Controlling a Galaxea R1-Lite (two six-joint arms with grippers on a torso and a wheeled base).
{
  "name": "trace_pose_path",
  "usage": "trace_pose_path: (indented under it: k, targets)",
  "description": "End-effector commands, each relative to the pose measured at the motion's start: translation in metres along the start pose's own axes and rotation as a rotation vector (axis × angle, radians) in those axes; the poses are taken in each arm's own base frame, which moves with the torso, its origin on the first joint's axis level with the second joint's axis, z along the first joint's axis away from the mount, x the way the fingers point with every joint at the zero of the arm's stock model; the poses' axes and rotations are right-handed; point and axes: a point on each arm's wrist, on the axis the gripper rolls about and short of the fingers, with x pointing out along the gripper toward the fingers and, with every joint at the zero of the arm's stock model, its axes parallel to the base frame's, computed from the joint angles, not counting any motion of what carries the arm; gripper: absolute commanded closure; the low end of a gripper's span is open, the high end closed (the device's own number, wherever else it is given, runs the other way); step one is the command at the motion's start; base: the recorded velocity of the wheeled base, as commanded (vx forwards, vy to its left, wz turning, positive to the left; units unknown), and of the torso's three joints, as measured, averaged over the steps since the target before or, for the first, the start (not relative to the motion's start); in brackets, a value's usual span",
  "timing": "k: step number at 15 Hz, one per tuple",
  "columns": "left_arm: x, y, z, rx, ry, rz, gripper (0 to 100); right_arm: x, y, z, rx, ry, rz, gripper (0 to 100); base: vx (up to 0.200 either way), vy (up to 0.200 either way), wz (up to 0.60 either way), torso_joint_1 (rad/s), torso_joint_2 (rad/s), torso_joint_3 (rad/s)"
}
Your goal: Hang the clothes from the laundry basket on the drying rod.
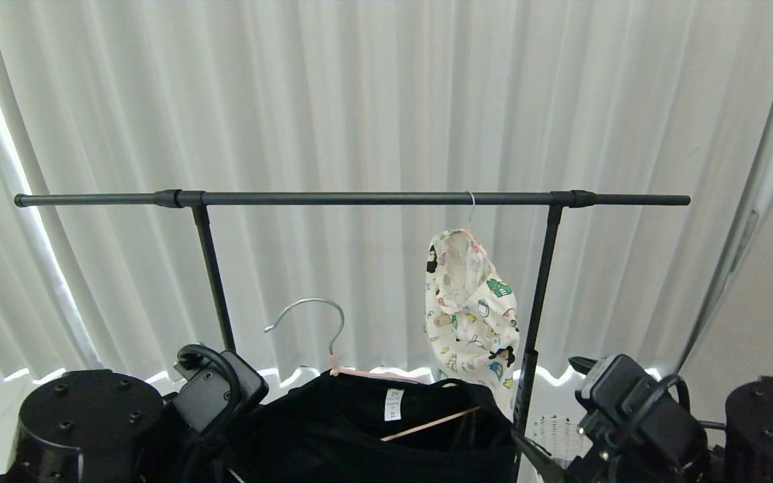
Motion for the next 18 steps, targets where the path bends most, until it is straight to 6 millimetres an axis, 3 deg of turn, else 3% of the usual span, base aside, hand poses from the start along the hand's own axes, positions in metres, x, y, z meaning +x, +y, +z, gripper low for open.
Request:
trace_pose_path:
  k: [1, 9, 13, 18]
  targets:
    - [0.002, 0.0, 0.0, -0.011, 0.006, 0.001, 100, -0.016, 0.018, -0.013, -0.058, 0.009, 0.103, 0, 0.0, 0.0, 0.0, 0.0, 0.0, 0.0]
    - [0.0, -0.004, 0.009, -0.05, -0.08, -0.038, 100, -0.039, 0.05, -0.009, -0.129, -0.061, 0.285, 0, 0.0, 0.0, 0.0, 0.0, 0.0, 0.0]
    - [-0.009, -0.021, 0.0, 0.01, -0.167, -0.198, 100, -0.034, 0.038, 0.015, -0.09, -0.075, 0.254, 0, 0.0, 0.0, 0.0, 0.0, 0.0, 0.0]
    - [-0.009, -0.024, -0.013, 0.05, -0.188, -0.204, 100, -0.046, 0.006, 0.041, -0.181, -0.028, 0.445, 0, 0.0, 0.0, 0.0, 0.0, 0.0, 0.0]
